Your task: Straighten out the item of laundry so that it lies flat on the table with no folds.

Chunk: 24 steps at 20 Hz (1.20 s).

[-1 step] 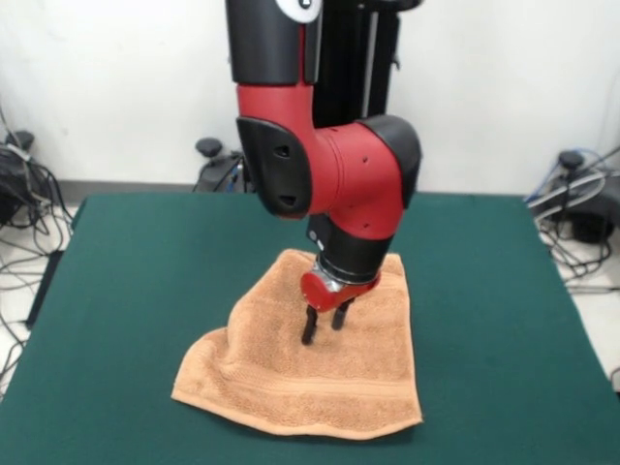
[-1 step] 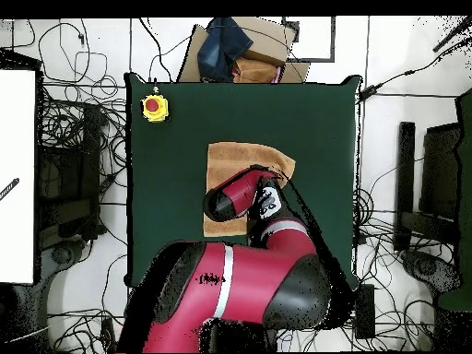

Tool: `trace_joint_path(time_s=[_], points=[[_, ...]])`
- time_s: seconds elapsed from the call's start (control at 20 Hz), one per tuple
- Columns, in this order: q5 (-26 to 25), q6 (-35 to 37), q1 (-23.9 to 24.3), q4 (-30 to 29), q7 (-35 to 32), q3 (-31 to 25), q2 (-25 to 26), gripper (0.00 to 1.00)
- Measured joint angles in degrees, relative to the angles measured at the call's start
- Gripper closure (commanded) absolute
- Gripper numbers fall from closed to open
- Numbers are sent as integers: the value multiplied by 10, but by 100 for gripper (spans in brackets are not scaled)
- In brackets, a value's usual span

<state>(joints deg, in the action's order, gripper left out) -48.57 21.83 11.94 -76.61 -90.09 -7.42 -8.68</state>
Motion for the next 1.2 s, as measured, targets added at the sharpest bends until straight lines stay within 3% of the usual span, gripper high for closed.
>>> trace_joint_path(time_s=[1.2], points=[[0,0,26,-40,0,1,-5,0]])
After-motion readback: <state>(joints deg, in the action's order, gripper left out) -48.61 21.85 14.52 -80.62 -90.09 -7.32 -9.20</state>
